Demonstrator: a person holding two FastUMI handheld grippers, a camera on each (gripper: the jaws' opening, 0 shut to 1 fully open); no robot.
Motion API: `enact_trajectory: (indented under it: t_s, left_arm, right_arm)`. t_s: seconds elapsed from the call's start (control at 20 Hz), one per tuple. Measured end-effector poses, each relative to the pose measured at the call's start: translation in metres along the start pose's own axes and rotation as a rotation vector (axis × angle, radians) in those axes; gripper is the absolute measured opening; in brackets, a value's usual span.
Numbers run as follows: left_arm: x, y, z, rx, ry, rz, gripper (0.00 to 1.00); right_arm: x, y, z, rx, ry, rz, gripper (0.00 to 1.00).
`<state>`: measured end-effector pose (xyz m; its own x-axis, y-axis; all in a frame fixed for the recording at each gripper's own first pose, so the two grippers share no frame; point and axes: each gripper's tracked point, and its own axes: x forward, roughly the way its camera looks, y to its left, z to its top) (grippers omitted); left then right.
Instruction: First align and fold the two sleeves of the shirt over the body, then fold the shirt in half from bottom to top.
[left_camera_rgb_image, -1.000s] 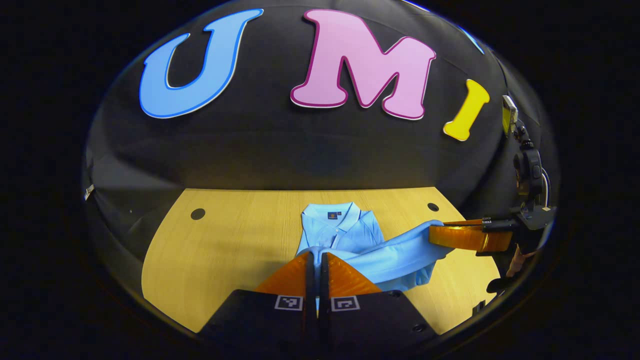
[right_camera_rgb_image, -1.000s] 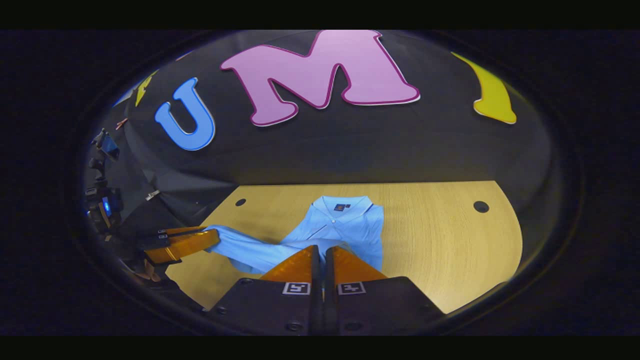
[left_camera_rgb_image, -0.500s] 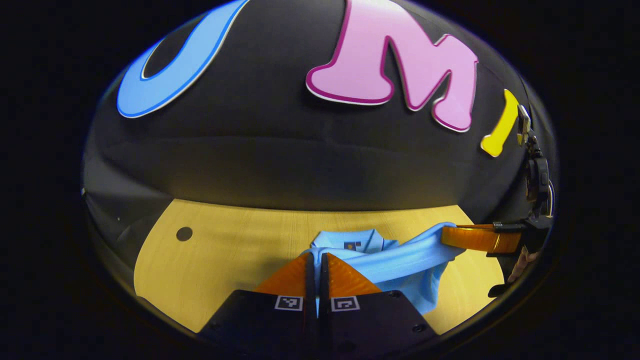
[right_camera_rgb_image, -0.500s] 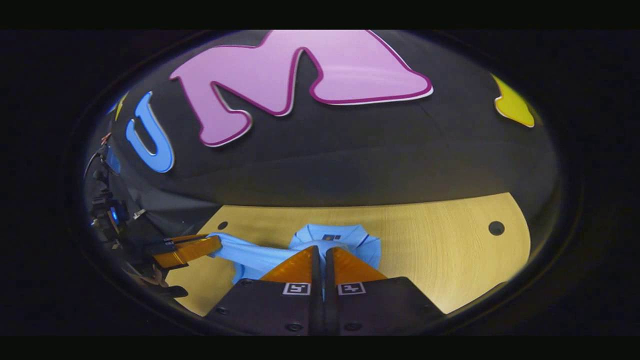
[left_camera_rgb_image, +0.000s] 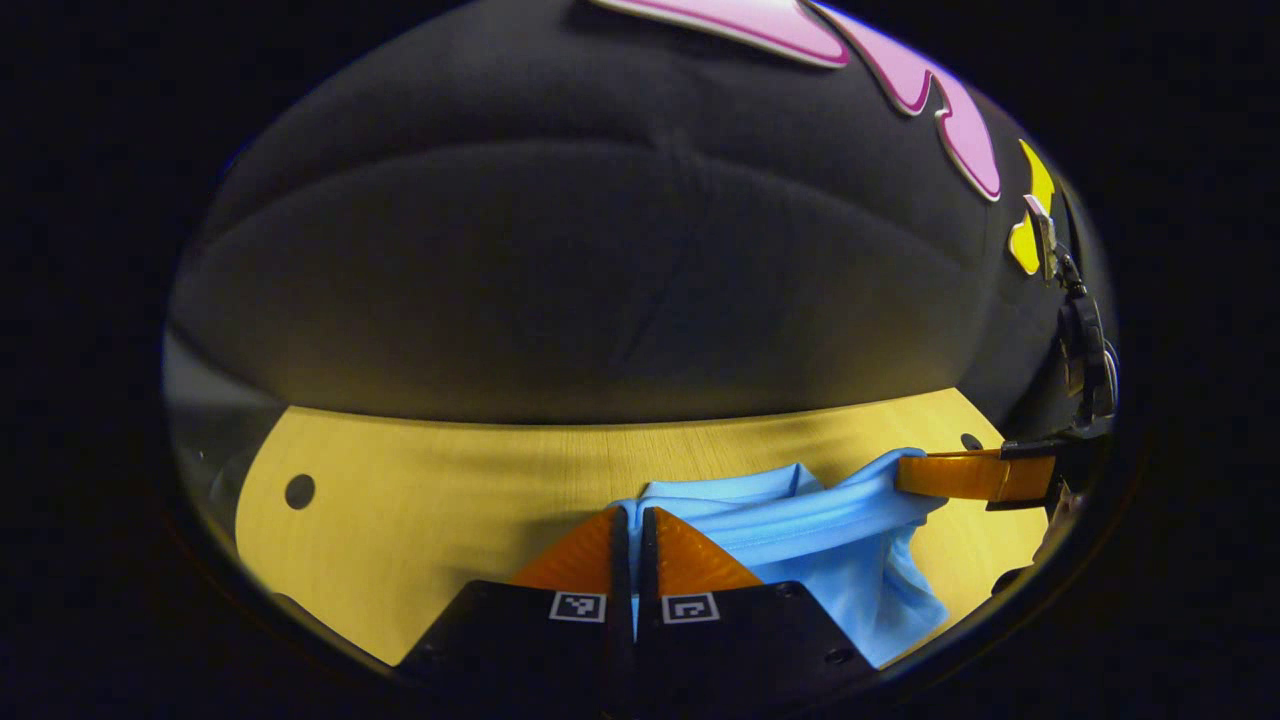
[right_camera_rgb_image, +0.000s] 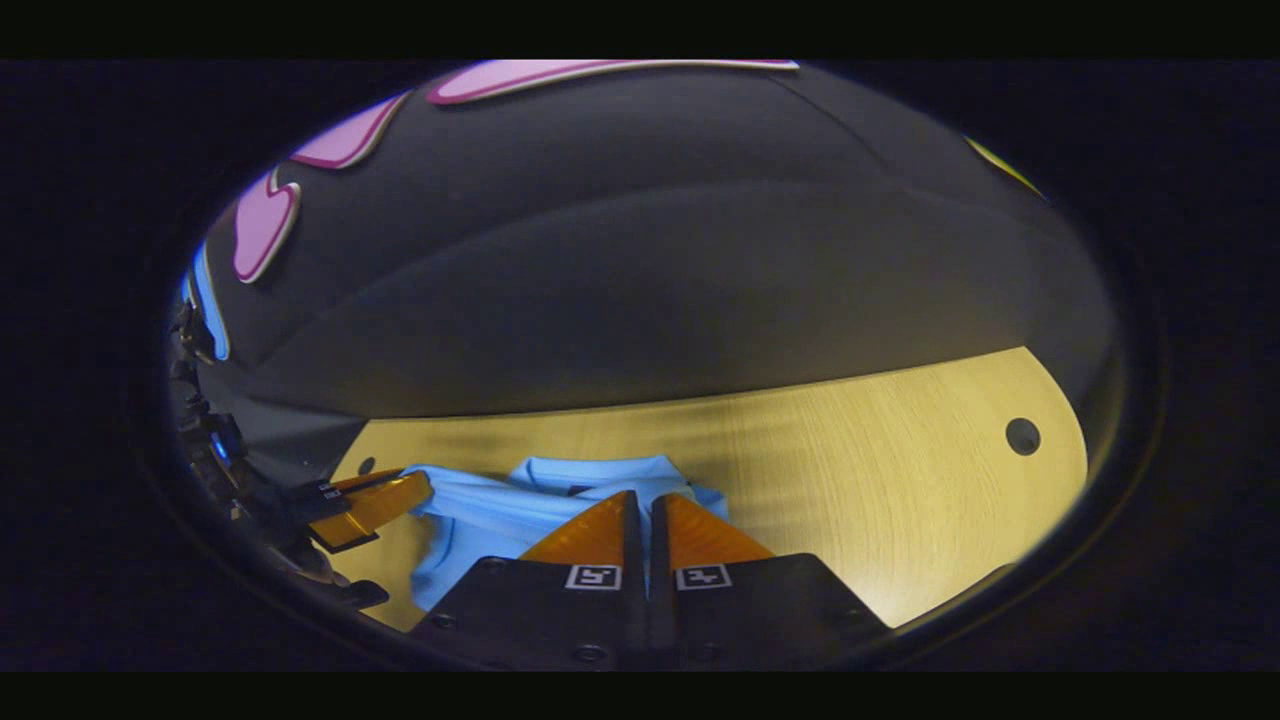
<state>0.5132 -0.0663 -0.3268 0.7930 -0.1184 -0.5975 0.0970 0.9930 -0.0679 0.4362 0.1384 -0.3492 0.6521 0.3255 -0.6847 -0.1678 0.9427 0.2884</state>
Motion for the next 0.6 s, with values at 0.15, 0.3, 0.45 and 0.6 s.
enact_trajectory:
  t_s: [0.15,0.3,0.45,0.6]
  left_arm:
    - [0.016,0.004,-0.006,0.017,-0.013,0.039,0.10]
    - [0.014,0.012,-0.007,0.051,-0.002,0.086,0.26]
    - [0.002,0.011,-0.002,0.052,-0.022,0.074,0.57]
    - [-0.034,-0.001,0.006,0.012,-0.058,0.031,0.99]
  right_arm:
    - [0.009,-0.006,-0.007,-0.017,-0.003,-0.008,0.01]
    - [0.010,-0.016,-0.007,-0.043,-0.019,-0.052,0.10]
    - [-0.007,-0.022,-0.007,-0.063,-0.050,-0.075,0.33]
    - [-0.034,-0.024,-0.006,-0.065,-0.103,-0.097,0.83]
